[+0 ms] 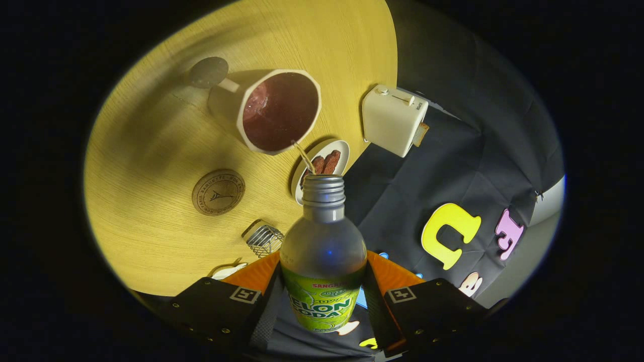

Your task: Take the bottle from table, then pour the juice into the cup, finally place the bottle on the coaster

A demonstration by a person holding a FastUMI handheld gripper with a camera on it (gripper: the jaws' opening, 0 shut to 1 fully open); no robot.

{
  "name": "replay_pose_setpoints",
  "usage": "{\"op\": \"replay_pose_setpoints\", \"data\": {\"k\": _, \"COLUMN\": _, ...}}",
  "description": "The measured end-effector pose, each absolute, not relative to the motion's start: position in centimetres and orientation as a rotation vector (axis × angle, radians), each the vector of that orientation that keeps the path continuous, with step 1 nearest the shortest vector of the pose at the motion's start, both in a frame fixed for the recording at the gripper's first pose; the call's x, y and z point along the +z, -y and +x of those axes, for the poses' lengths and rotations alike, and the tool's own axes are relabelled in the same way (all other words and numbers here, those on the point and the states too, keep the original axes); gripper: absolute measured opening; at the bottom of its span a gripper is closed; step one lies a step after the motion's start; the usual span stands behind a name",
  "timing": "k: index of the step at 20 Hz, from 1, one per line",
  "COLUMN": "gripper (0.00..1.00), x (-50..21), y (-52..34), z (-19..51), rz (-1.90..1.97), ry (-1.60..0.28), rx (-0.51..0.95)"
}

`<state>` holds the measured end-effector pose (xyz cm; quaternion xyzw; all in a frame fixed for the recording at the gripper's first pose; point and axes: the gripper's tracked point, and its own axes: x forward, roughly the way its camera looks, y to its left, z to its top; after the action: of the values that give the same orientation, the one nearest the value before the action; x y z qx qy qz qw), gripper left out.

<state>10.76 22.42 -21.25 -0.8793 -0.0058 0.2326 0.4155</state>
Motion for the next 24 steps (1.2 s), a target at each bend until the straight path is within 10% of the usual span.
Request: {"op": "replay_pose_setpoints", "data": {"k": 24, "gripper": 0.77, "x": -24.2, "y": -24.0, "z": 9.4, "rz": -2.16, "ry": -0.056, "rx": 0.672}}
